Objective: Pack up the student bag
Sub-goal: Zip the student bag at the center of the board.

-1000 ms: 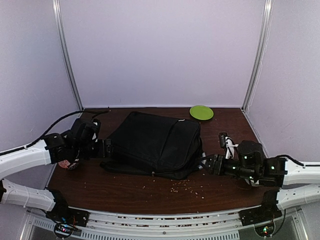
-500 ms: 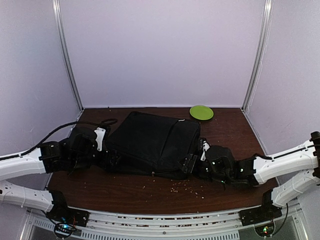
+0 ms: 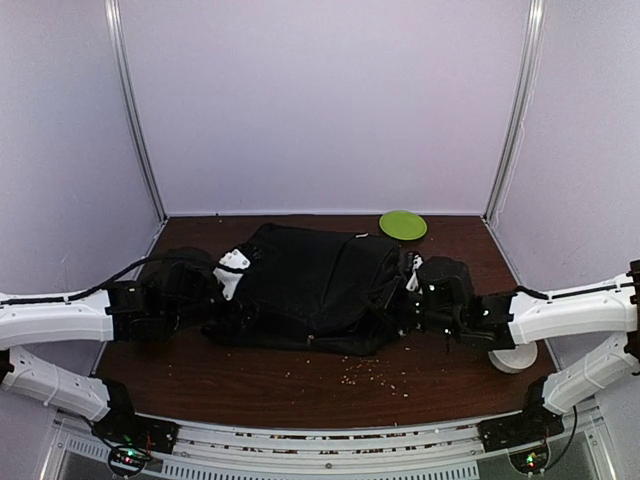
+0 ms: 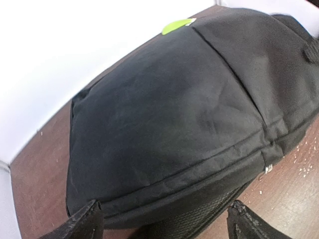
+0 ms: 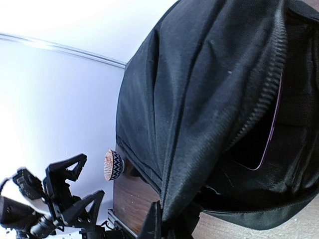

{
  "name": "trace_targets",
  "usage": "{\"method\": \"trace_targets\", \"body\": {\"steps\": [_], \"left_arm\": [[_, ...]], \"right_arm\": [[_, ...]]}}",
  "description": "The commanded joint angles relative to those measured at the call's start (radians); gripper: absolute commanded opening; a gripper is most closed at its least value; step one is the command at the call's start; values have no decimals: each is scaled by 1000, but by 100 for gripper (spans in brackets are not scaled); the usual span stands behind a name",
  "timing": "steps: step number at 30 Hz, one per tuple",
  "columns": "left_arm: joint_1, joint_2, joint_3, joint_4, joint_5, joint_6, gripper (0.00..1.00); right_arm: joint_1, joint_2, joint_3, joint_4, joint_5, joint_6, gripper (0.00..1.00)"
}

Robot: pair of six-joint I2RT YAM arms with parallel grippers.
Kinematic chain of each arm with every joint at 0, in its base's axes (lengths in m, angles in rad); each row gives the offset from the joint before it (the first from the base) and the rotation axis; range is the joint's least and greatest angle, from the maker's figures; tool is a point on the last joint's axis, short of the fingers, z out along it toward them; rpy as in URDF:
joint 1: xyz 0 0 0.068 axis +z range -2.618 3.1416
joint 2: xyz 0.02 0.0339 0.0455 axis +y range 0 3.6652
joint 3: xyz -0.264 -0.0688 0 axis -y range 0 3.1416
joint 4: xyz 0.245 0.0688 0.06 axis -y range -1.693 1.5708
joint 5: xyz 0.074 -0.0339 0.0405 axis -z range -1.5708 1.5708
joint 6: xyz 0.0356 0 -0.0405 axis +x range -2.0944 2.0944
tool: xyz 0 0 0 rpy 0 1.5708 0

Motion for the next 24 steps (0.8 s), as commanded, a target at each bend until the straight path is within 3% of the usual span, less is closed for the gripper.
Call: {"method": "trace_targets", "body": {"steps": [1, 7, 8, 12, 15, 21, 24], "left_arm": [[-36, 43, -7, 157, 42, 225, 86], [-93, 192, 1, 224, 31, 463, 85], [-94, 226, 15, 222, 35, 495, 85], [-106, 340, 60, 219, 22, 596, 83], [-115, 384, 67, 262, -3, 627, 83], [-118, 458, 99, 329, -63, 681, 80], [-118, 520, 136, 310, -74, 707, 67]], "right_arm": [[-90, -71, 40, -81, -32, -54, 0], [-161, -85, 17, -150, -93, -124, 2], [-163, -82, 11, -150, -102, -129, 7], [-163, -92, -2, -153, -137, -167, 40], [-159, -130, -21, -191, -135, -213, 52], [-129, -234, -147, -167, -156, -292, 56], [-80, -292, -209, -163, -137, -327, 56]]}}
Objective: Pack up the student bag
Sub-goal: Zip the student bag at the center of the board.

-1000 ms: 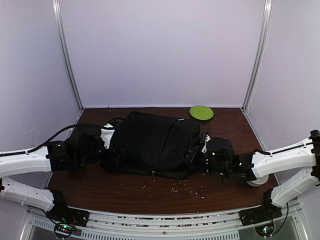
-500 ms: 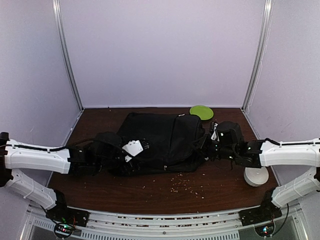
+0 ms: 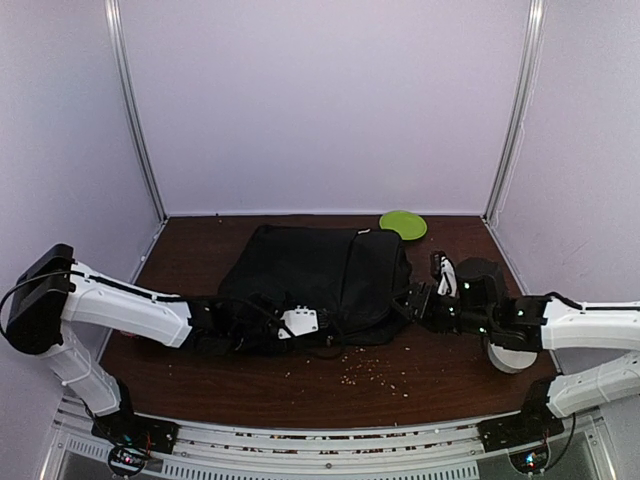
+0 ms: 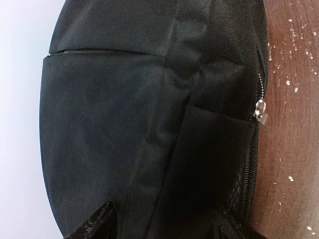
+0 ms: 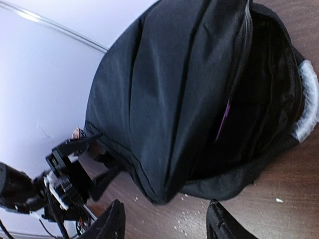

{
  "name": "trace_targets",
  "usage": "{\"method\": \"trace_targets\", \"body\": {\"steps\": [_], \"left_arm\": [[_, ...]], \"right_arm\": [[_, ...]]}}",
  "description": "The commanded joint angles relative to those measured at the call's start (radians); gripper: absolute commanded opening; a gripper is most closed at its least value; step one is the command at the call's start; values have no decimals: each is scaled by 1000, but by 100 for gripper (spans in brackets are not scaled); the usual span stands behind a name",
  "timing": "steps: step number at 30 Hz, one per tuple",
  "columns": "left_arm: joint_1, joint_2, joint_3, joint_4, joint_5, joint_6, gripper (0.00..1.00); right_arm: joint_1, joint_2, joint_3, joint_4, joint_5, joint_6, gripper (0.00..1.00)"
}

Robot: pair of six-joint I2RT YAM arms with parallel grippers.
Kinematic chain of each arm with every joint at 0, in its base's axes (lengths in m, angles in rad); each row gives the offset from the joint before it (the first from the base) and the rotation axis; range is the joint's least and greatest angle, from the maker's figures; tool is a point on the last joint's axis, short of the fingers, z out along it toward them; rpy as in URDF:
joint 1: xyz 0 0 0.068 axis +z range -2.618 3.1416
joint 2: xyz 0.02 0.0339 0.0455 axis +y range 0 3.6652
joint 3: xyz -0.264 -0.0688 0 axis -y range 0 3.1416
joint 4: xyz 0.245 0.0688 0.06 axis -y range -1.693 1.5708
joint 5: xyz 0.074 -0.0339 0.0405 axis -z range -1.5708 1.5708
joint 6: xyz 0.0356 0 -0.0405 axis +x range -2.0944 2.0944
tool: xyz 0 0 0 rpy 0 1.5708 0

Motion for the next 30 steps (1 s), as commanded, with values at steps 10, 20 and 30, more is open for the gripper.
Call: {"method": "trace_targets", "body": {"steps": [10, 20, 30], "left_arm": [[-4, 110, 86, 87, -66, 63, 3], [-4, -39, 252, -245, 63, -187, 0], [-4, -107, 406, -497, 305, -504, 0]], "right_arm": [[163, -216, -175, -1, 107, -136, 55], [300, -222, -130, 85, 287, -285, 54], [363, -113, -65, 160, 258, -390, 56]]}}
